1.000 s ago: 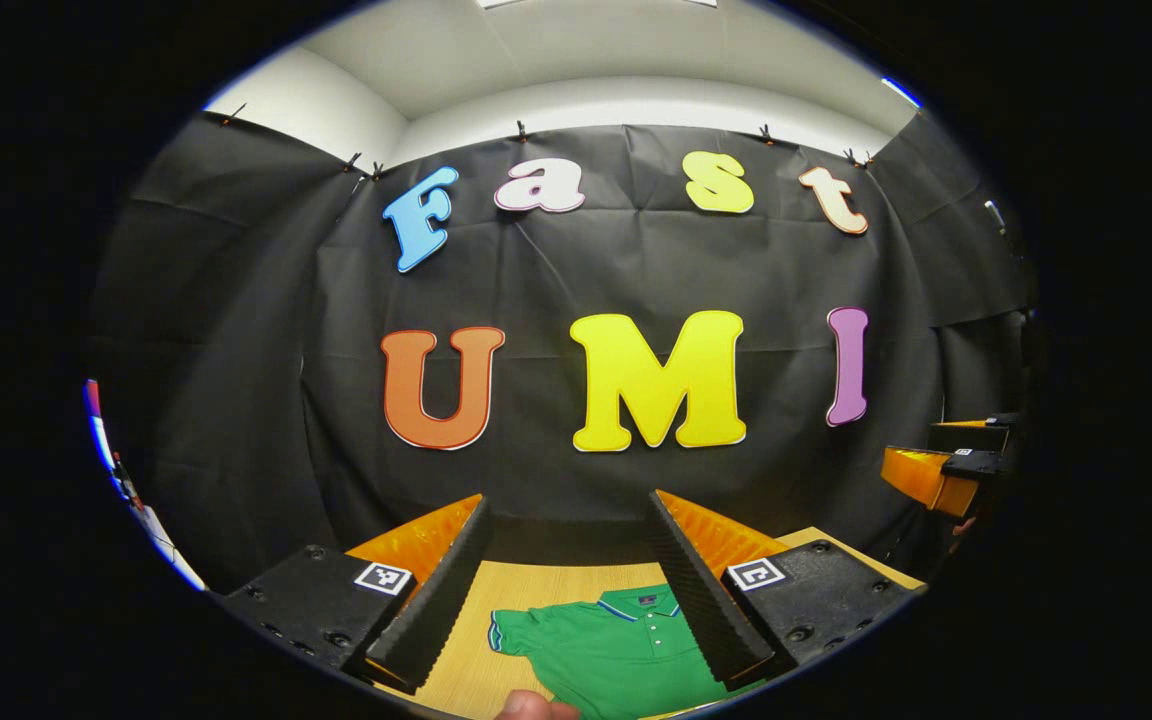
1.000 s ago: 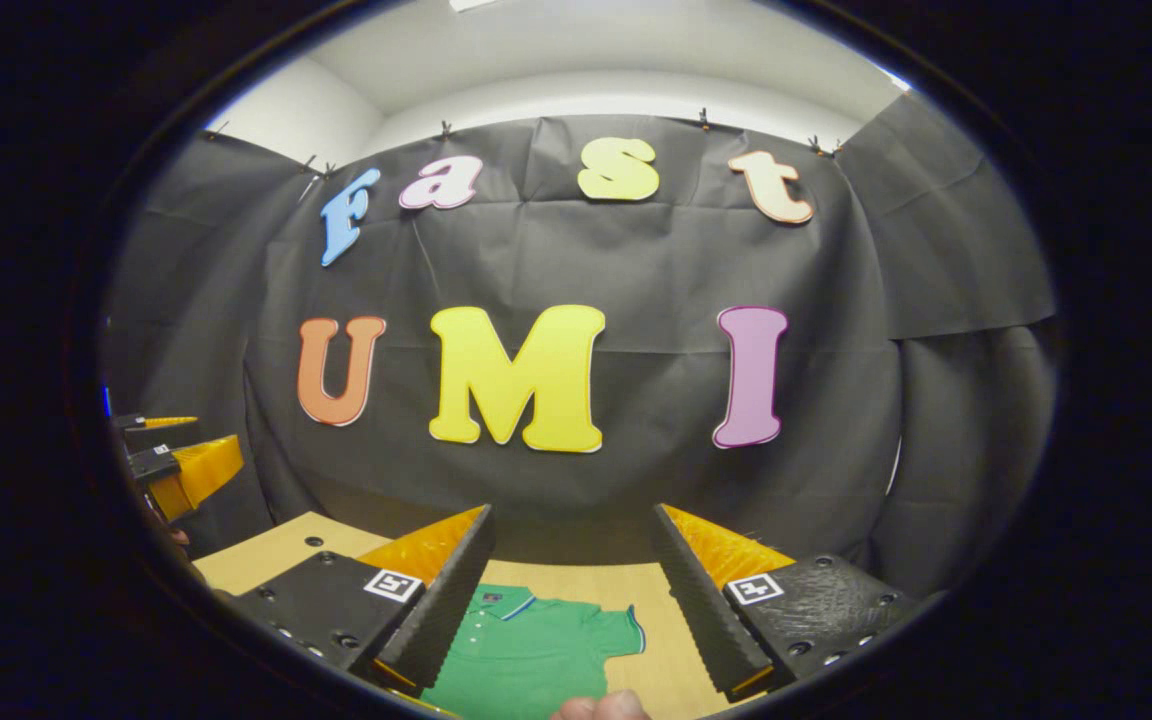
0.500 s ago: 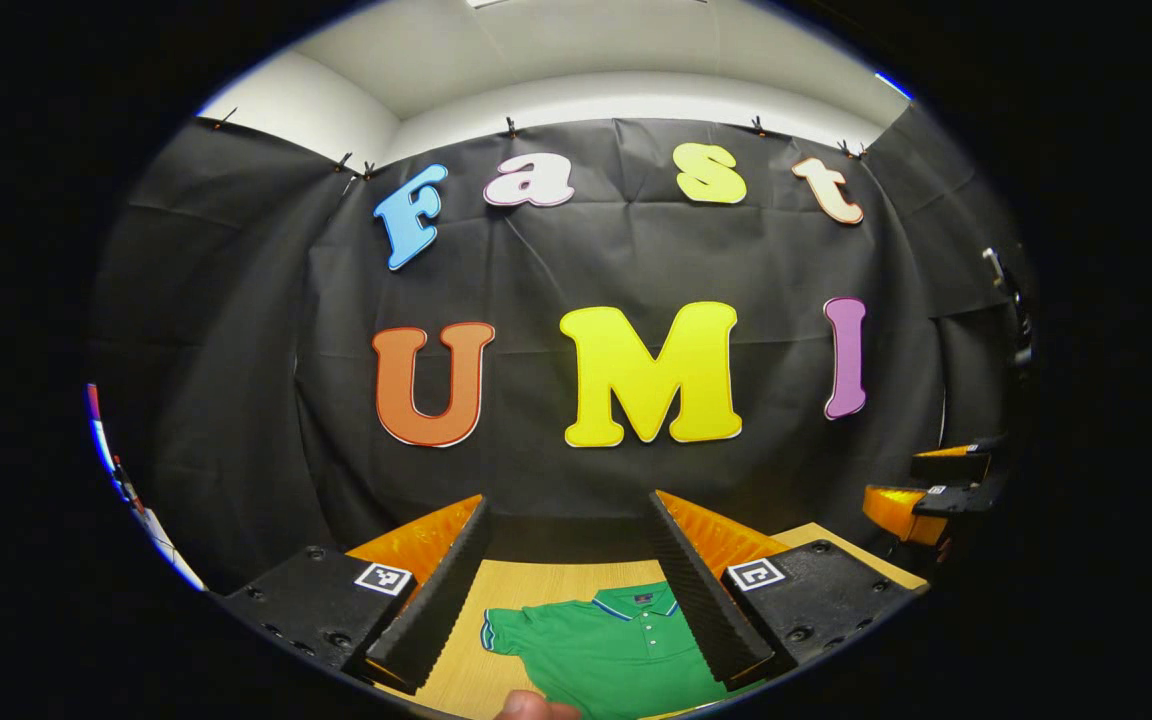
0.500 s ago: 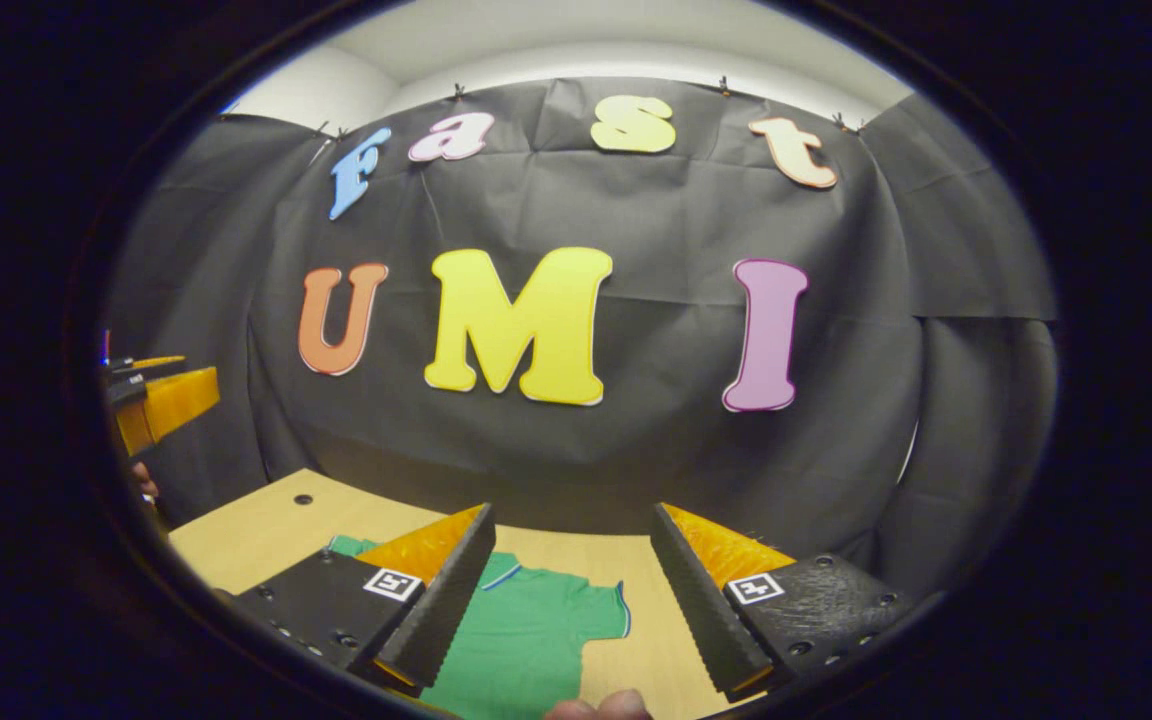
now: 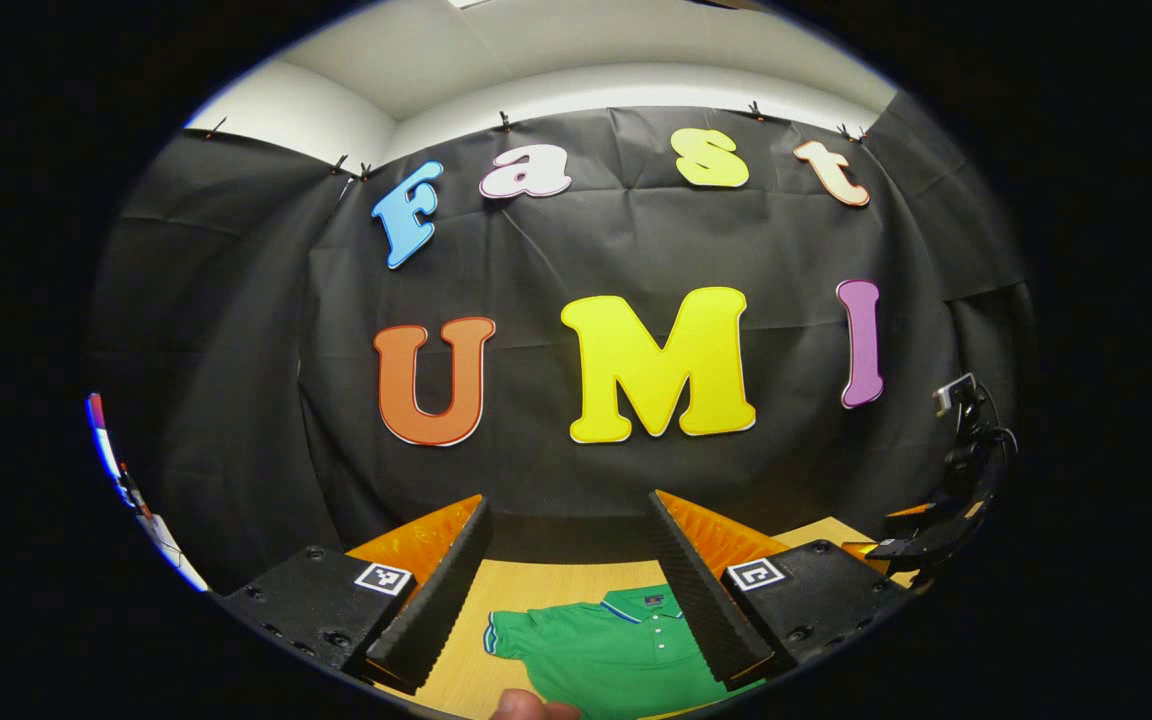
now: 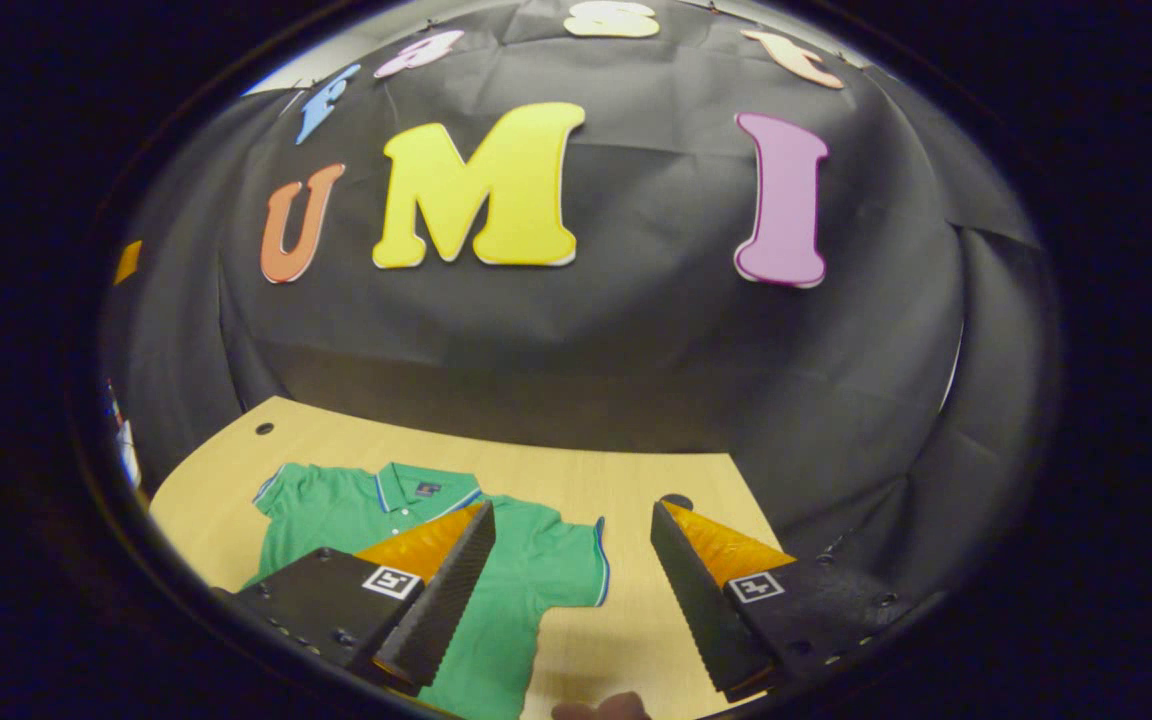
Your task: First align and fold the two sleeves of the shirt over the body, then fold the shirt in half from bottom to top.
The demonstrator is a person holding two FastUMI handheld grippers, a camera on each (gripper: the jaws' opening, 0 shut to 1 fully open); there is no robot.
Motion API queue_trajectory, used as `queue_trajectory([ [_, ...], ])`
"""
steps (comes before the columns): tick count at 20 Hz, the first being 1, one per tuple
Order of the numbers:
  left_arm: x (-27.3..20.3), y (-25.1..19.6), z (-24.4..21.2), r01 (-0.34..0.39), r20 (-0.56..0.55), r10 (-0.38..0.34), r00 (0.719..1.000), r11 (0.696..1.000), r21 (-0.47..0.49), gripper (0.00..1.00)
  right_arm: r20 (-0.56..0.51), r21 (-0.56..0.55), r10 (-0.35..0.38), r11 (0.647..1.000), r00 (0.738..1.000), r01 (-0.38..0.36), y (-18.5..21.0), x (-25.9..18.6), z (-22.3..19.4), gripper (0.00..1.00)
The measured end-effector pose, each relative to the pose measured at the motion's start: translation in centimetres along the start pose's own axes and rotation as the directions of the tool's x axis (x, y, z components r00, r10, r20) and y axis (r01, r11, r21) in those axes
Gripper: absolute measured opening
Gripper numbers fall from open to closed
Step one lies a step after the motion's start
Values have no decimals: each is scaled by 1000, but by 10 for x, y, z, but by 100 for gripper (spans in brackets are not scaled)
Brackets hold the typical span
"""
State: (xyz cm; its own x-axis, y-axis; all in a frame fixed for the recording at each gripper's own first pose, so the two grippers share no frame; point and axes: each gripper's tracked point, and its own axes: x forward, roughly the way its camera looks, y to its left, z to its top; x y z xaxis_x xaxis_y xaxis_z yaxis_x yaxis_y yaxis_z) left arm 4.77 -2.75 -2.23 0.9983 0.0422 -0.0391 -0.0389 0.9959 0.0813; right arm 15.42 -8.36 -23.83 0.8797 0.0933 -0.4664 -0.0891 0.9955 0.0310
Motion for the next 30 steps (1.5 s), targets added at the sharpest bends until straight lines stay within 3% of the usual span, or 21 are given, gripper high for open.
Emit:
queue_trajectory([
  [11, 25, 12, -35, -80, -101, 82, 992, 996, 26, 99, -235, 45, 22, 999, 972, -12, -29, 146, -105, 95],
  [16, 32, 18, -43, -112, -125, 117, 985, 992, 52, 99, -285, 54, 27, 998, 958, -12, -36, 177, -131, 95],
  [20, 34, 15, -49, -114, -139, 122, 983, 991, 65, 99, -307, 71, 8, 997, 952, 14, -42, 187, -142, 89],
  [21, 35, 13, -50, -110, -144, 119, 982, 992, 63, 99, -309, 72, 7, 997, 951, 16, -42, 188, -143, 82],
  [23, 36, 11, -54, -104, -155, 112, 982, 993, 60, 99, -313, 82, 20, 997, 950, 6, -36, 188, -144, 53],
  [24, 36, 10, -56, -100, -159, 108, 981, 993, 57, 99, -319, 80, 32, 997, 947, -7, -32, 188, -145, 48],
  [25, 37, 10, -57, -98, -164, 105, 981, 994, 53, 99, -317, 76, 50, 997, 947, -27, -27, 188, -145, 30],
  [27, 35, 10, -57, -99, -171, 106, 980, 994, 49, 99, -321, 61, 54, 997, 945, -36, -25, 188, -145, 4],
  [30, 33, 15, -57, -107, -172, 114, 978, 993, 48, 99, -317, 103, 63, 994, 946, -32, -25, 185, -141, 0],
])
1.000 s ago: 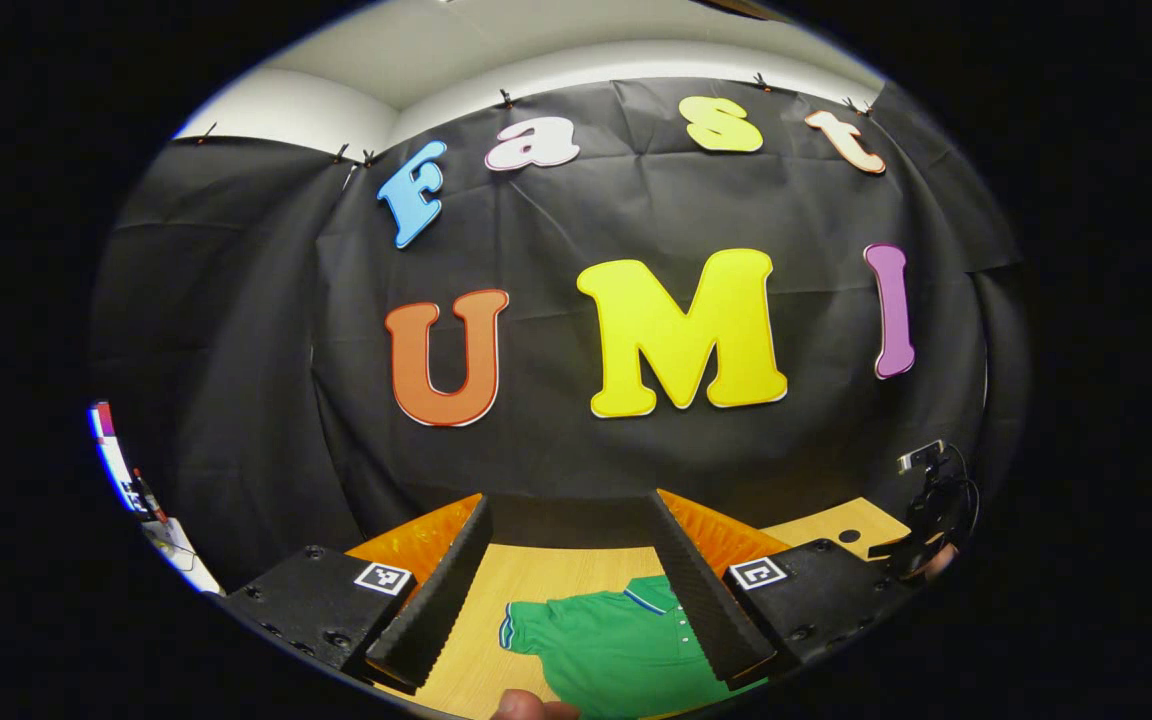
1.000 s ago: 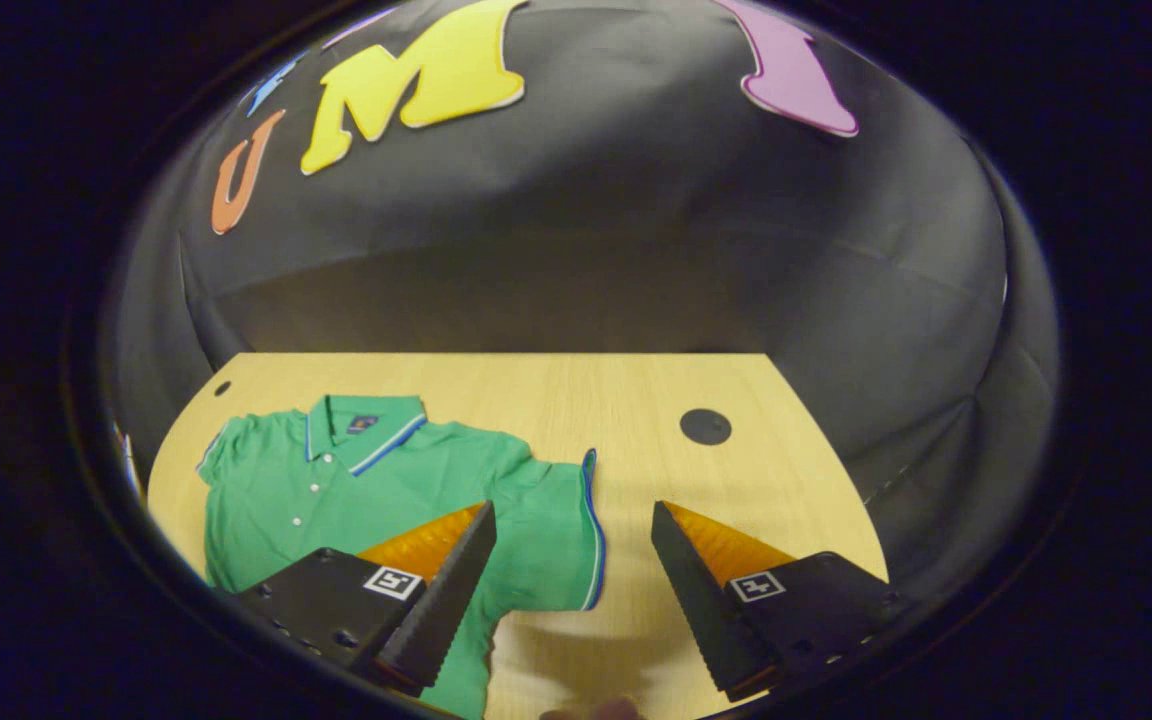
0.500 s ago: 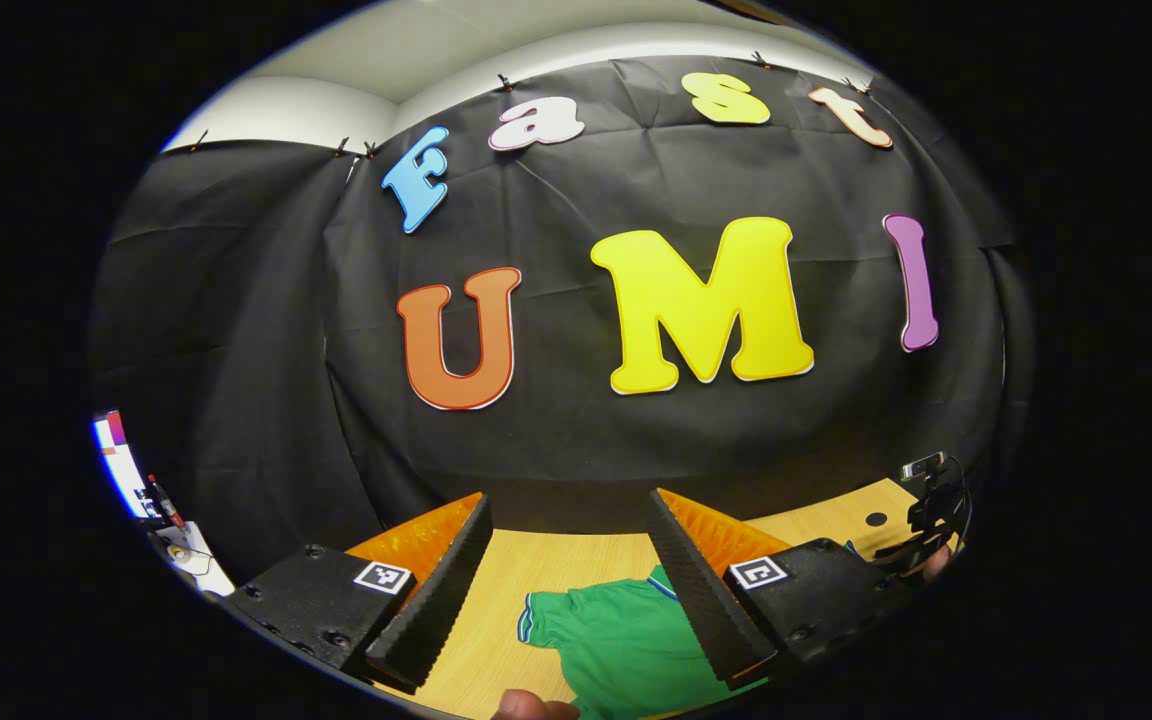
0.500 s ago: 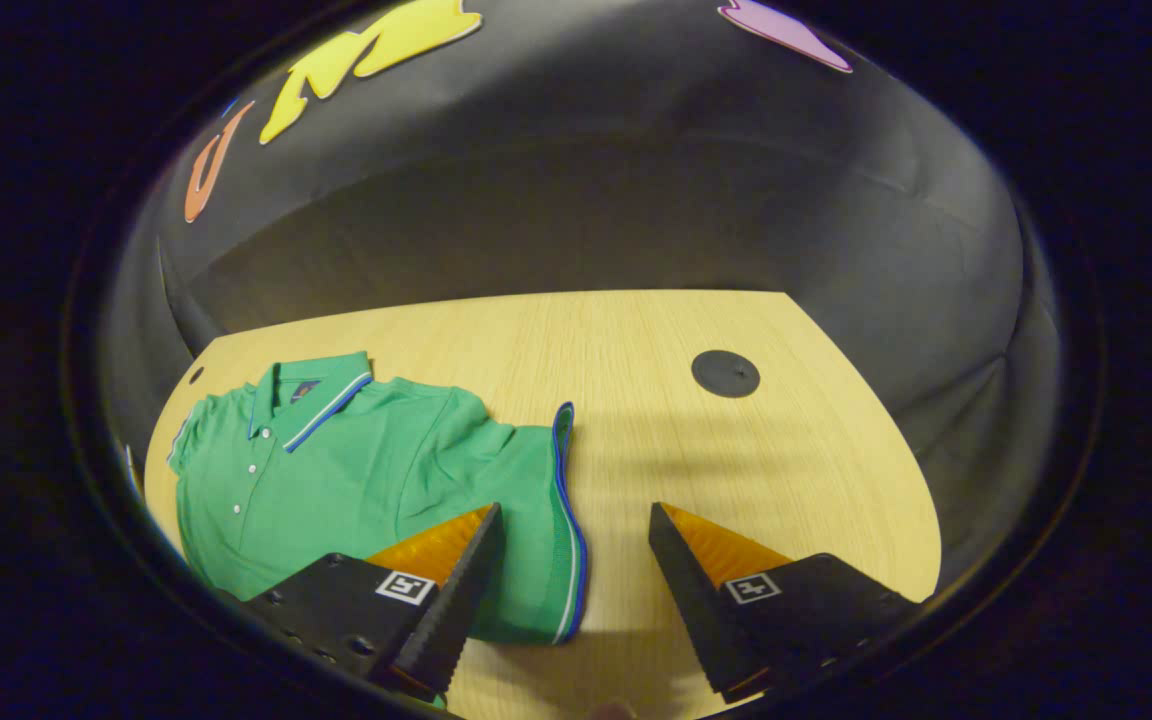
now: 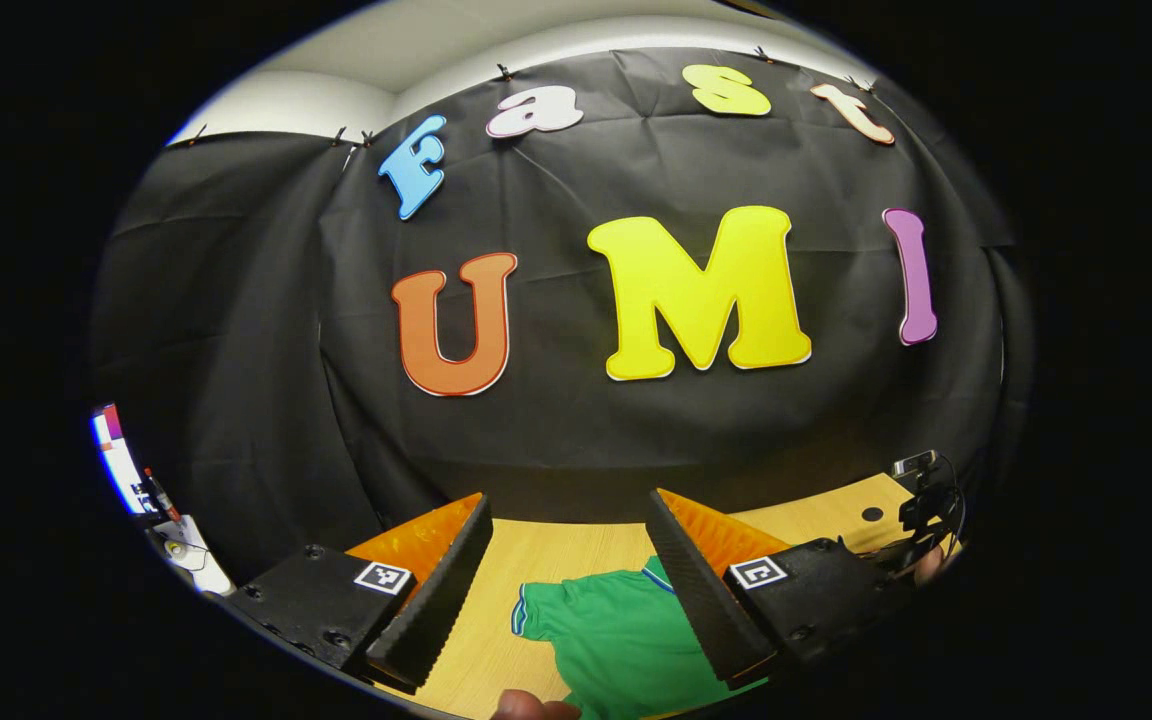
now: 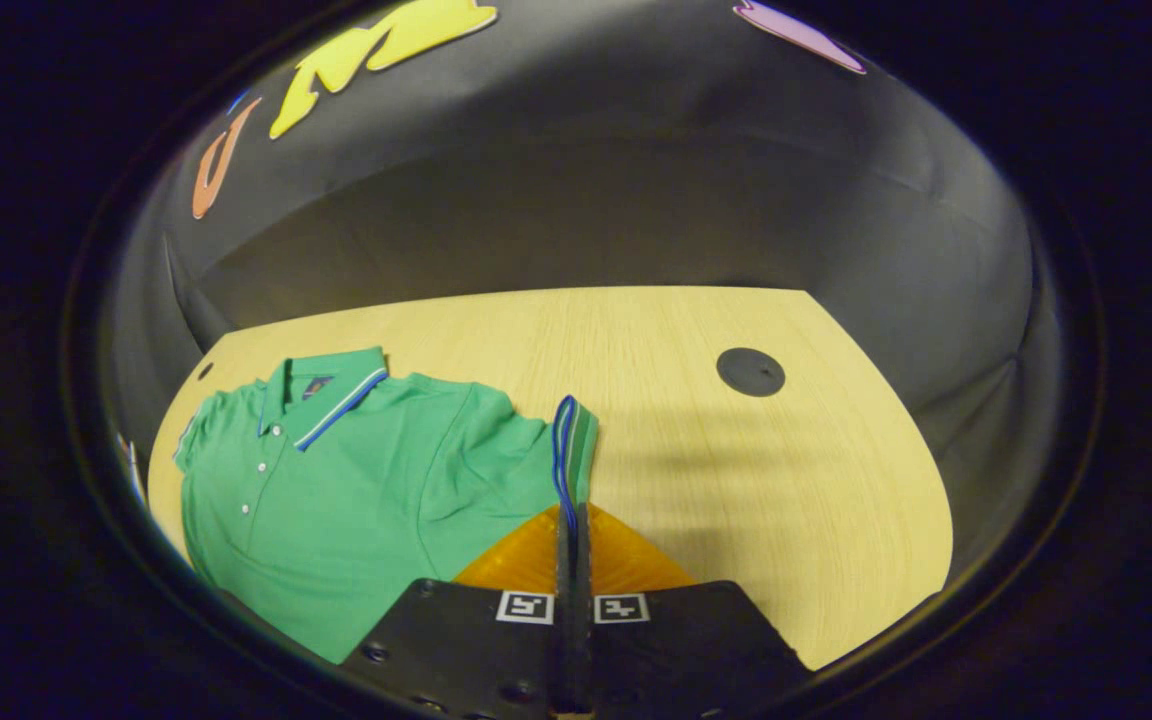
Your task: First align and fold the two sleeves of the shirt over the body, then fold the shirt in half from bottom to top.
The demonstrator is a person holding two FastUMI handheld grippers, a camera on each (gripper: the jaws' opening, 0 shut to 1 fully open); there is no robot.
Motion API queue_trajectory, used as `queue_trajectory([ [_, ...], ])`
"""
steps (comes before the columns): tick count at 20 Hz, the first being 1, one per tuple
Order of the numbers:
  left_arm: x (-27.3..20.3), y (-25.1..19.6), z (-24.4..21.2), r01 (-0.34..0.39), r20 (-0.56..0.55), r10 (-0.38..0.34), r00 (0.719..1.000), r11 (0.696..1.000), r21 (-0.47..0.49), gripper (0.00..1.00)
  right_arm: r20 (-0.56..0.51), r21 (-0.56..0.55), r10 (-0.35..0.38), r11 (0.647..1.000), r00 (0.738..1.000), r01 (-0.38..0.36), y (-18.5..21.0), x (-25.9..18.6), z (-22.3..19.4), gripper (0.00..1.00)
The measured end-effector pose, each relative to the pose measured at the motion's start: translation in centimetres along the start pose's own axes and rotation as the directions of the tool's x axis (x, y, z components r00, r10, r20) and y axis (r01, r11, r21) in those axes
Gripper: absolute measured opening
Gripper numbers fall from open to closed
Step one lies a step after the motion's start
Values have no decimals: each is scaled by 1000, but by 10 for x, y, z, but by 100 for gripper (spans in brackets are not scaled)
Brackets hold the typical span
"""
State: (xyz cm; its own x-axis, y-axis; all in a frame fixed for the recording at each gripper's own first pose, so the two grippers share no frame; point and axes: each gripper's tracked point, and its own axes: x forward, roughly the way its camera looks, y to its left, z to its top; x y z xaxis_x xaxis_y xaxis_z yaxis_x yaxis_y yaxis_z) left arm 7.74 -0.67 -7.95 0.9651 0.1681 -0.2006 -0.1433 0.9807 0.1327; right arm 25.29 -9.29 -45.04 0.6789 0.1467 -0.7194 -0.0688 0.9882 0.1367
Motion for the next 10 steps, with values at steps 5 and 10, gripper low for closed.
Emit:
queue_trajectory([
  [5, -2, 15, -5, -21, -4, 21, 1000, 1000, -12, 99, 37, 22, -16, 1000, 999, 15, 4, -13, 17, 0],
  [10, -5, 28, -9, -31, -7, 31, 999, 998, -47, 99, 70, 59, 23, 998, 997, -27, 41, -41, 42, 0],
])
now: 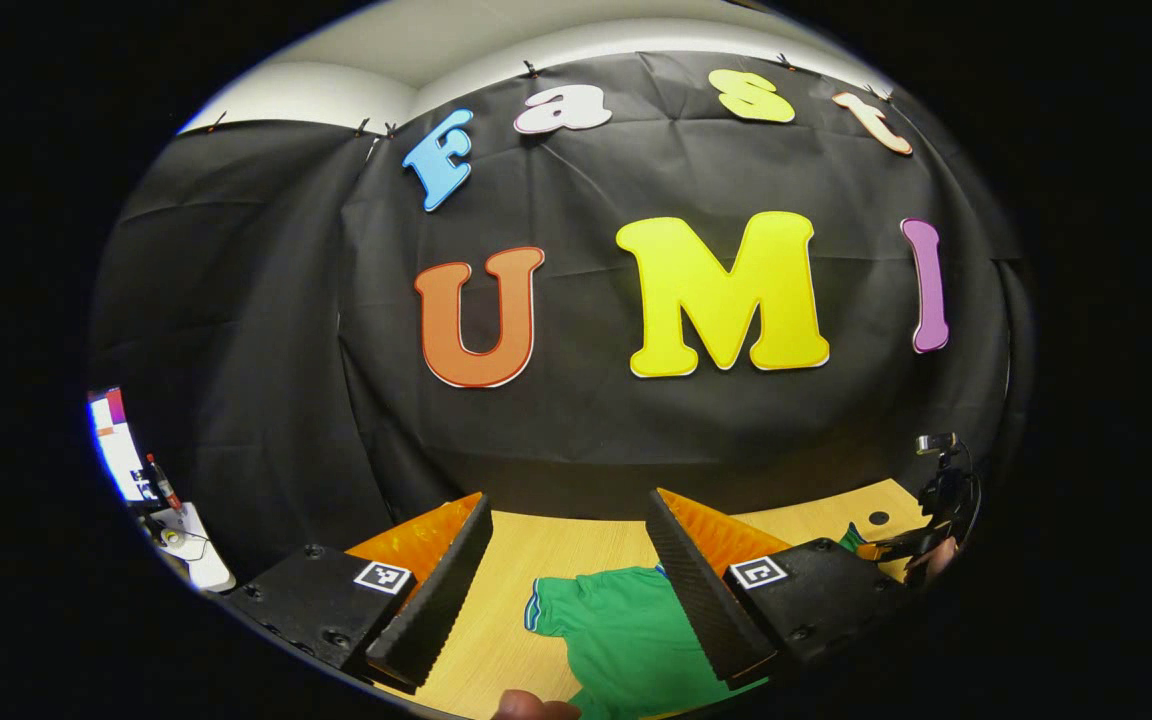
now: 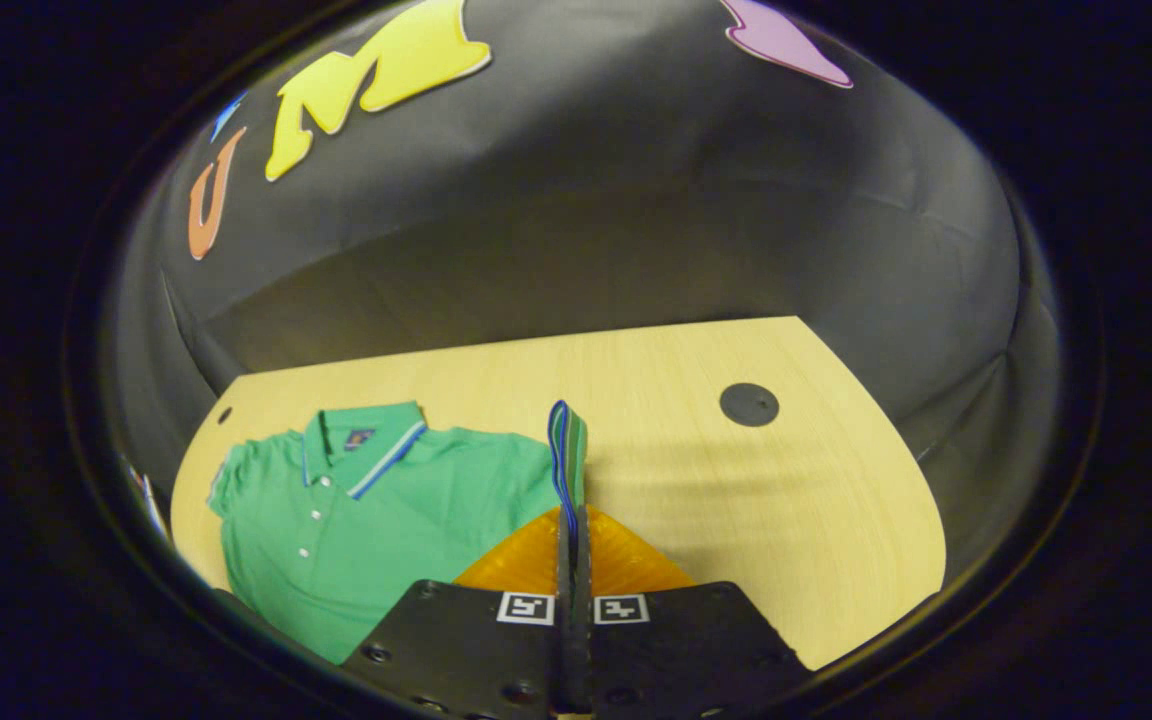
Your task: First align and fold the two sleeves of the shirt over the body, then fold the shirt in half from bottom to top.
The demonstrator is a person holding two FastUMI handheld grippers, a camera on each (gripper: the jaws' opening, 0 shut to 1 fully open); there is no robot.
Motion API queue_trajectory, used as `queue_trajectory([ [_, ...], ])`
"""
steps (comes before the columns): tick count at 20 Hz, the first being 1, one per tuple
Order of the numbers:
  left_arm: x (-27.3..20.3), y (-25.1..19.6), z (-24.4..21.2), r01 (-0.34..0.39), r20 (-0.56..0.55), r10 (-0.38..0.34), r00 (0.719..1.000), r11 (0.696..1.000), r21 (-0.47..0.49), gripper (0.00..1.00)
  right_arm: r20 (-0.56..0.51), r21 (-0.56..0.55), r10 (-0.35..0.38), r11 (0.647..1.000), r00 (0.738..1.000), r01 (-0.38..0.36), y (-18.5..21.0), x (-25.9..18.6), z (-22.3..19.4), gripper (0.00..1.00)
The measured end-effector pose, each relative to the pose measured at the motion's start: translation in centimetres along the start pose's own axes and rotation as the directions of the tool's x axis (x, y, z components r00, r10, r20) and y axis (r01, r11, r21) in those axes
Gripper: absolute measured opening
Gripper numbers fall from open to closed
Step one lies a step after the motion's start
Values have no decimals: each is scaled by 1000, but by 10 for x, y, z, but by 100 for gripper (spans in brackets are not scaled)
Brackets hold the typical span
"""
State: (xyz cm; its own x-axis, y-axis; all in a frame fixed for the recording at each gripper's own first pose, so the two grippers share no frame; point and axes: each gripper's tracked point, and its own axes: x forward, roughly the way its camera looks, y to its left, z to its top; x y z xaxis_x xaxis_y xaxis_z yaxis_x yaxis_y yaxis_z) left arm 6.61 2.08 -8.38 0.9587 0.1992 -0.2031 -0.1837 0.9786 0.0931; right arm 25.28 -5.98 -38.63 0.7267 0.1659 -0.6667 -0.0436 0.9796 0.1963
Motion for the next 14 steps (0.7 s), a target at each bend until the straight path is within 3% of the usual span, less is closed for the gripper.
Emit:
queue_trajectory([
  [2, -3, 11, -2, -13, -1, 13, 1000, 1000, -8, 95, 13, 1, 12, 1000, 1000, -12, 21, -7, 8, 0],
  [3, -5, 17, -4, -21, 3, 21, 1000, 1000, -8, 100, 14, 1, 22, 1000, 1000, -22, 35, -11, 10, 0],
  [6, -10, 34, -3, -30, 15, 30, 999, 1000, 2, 100, 14, -2, 44, 999, 999, -44, 78, -17, 15, 0],
  [14, -17, 87, -7, -58, 33, 58, 998, 998, 5, 99, -39, -12, 71, 997, 997, -71, 181, -6, -8, 0],
])
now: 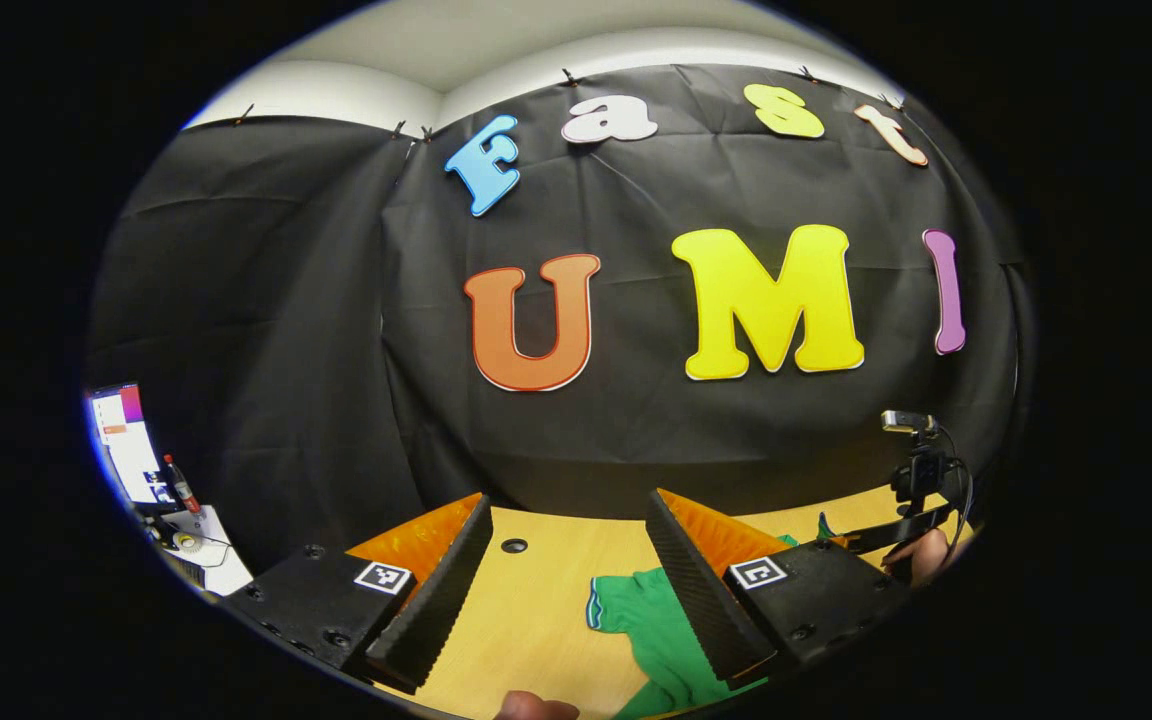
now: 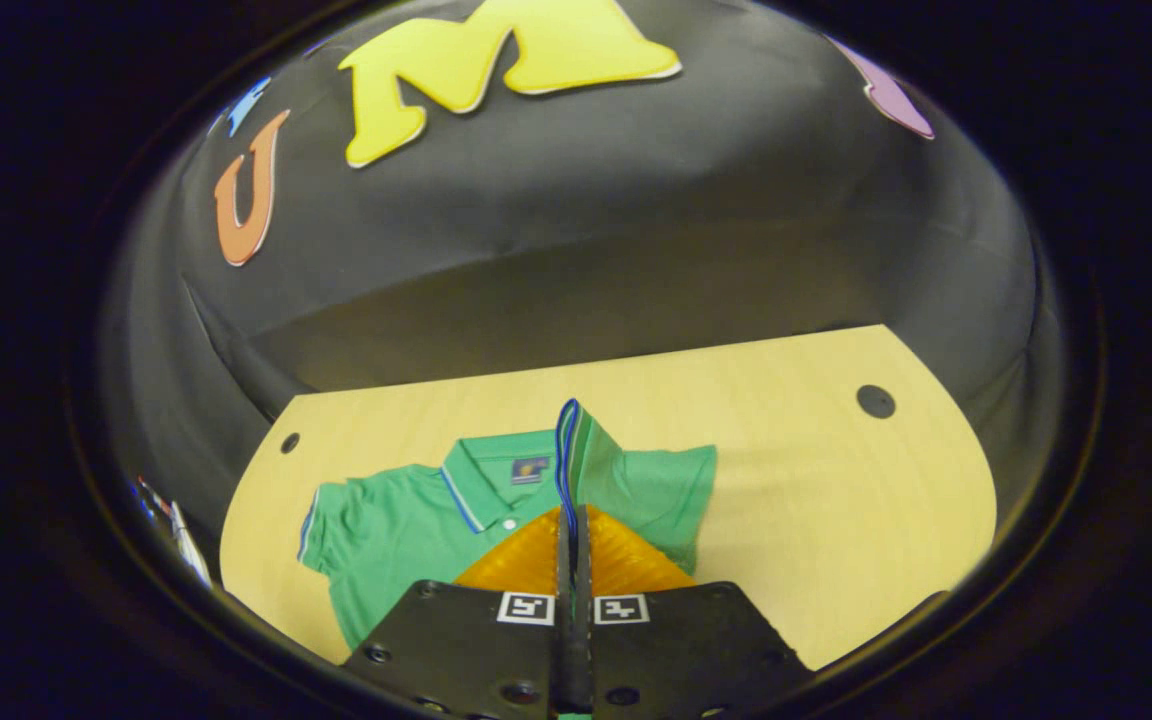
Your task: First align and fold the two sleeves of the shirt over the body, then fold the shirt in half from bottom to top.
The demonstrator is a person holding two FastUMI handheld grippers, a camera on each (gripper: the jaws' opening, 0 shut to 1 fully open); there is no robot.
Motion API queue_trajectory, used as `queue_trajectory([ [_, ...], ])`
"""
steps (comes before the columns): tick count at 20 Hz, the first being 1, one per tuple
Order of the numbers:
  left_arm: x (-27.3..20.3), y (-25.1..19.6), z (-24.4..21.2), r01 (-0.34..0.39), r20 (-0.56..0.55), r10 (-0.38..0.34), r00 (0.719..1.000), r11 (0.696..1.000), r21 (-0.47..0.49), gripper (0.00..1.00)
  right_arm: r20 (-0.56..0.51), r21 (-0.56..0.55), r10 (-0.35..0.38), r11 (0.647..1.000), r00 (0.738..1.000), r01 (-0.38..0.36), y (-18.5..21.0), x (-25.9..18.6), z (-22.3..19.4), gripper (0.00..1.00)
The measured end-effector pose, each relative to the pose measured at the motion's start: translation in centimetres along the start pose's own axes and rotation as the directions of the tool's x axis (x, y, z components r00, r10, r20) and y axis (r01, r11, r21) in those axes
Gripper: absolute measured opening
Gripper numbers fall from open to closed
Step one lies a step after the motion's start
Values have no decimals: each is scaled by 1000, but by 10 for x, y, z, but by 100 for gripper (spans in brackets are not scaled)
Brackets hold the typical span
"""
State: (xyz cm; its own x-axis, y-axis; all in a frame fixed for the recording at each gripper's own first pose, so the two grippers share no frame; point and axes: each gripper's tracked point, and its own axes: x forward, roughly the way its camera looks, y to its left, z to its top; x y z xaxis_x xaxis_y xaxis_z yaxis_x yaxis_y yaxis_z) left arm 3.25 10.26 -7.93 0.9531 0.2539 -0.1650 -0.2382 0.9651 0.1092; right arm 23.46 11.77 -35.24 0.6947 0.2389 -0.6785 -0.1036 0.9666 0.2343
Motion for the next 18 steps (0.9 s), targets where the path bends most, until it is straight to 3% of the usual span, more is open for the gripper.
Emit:
queue_trajectory([
  [4, -1, 21, -7, -10, -13, 10, 1000, 1000, -15, 99, -48, -26, 26, 999, 999, -27, 44, 13, -19, 0],
  [6, 1, 24, -11, -11, -20, 11, 1000, 1000, -26, 99, -52, -45, 46, 998, 998, -49, 60, 12, -22, 6],
  [10, 7, 38, -29, -2, -42, 1, 999, 1000, -31, 99, 39, -87, 18, 996, 999, -15, 69, -12, -11, 98],
  [14, 25, 26, -56, 87, -86, -93, 992, 993, -80, 99, 89, -104, 22, 995, 996, -13, 77, -55, -4, 96],
  [18, 50, 7, -109, 176, -176, -200, 964, 974, -141, 99, 125, -125, 39, 992, 991, -23, 79, -110, -5, 96],
])
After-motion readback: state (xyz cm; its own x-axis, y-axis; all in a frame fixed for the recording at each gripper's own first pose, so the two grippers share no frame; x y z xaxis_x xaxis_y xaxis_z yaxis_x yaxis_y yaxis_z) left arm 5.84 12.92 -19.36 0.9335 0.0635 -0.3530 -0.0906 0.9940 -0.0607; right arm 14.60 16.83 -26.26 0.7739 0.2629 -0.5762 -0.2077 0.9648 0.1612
